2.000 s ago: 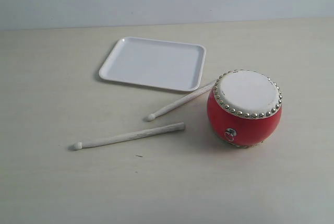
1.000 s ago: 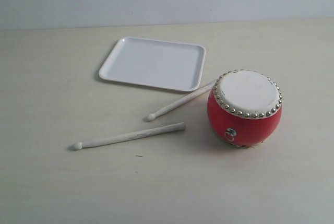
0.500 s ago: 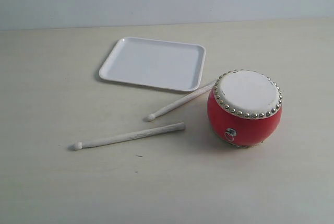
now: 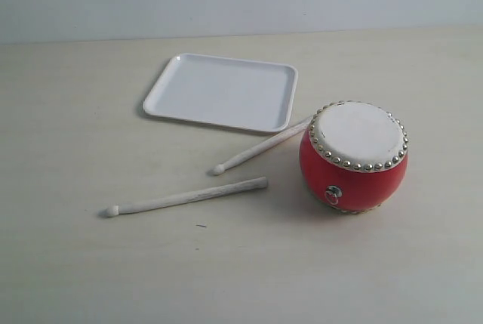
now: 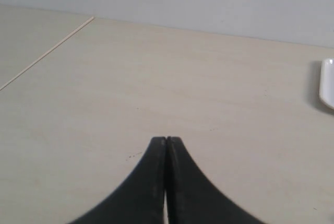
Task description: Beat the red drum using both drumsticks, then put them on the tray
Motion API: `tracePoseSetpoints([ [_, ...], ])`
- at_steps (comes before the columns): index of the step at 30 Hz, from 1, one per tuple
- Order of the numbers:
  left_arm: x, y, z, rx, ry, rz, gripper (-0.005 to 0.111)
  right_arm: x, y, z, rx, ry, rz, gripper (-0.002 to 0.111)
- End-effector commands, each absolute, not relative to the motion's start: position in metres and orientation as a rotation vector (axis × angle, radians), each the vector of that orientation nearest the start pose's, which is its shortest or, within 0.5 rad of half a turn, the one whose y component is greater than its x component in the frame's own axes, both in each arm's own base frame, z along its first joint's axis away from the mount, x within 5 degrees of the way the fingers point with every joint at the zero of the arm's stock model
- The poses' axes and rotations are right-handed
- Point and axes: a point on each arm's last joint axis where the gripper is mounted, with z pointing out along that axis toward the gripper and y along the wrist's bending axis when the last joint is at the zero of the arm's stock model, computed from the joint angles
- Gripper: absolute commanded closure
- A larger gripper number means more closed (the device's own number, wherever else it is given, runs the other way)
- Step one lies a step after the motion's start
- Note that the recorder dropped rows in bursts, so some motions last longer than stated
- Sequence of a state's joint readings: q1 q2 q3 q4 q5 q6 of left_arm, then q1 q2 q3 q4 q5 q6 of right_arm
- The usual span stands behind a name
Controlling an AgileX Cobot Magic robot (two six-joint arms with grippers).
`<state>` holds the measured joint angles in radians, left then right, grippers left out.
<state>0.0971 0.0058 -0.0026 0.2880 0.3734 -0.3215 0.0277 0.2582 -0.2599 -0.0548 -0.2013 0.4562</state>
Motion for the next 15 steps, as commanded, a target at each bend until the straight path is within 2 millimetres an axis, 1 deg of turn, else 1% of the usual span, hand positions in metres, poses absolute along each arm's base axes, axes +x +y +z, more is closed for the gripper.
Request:
tracePoseSetpoints([
  [1, 0.052, 0.014, 0.181, -0.206, 1.83, 0.123, 0.107, 0.122, 0.004, 0.368, 0.21, 1.347, 0.327, 0.108],
  [3, 0.052, 0.014, 0.181, -0.206, 1.83, 0.123, 0.107, 0.159, 0.004, 0.393, 0.207, 1.481, 0.263, 0.108],
  [4, 0.052, 0.014, 0.181, -0.206, 1.83, 0.123, 0.107, 0.179, 0.003, 0.401, 0.221, 1.584, 0.225, 0.108],
  [5, 0.052, 0.014, 0.181, -0.206, 1.83, 0.123, 0.107, 0.2, 0.002, 0.406, 0.217, 1.691, 0.173, 0.108],
  [7, 0.052, 0.014, 0.181, -0.206, 1.83, 0.123, 0.107, 0.236, 0.001, 0.409, 0.125, 1.902, 0.043, 0.108],
  [8, 0.052, 0.014, 0.181, -0.206, 1.83, 0.123, 0.107, 0.255, 0.002, 0.408, 0.037, 2.026, -0.012, 0.108],
  [10, 0.052, 0.014, 0.181, -0.206, 1.83, 0.123, 0.107, 0.28, 0.007, 0.399, -0.166, 2.271, -0.052, 0.108],
  [11, 0.052, 0.014, 0.181, -0.206, 1.83, 0.123, 0.107, 0.292, 0.011, 0.393, -0.245, 2.363, -0.012, 0.108],
  [13, 0.052, 0.014, 0.181, -0.206, 1.83, 0.123, 0.107, 0.315, 0.024, 0.383, -0.347, 2.479, 0.135, 0.108],
  [15, 0.052, 0.014, 0.181, -0.206, 1.83, 0.123, 0.107, 0.329, 0.046, 0.37, -0.559, 2.555, 0.23, 0.108],
])
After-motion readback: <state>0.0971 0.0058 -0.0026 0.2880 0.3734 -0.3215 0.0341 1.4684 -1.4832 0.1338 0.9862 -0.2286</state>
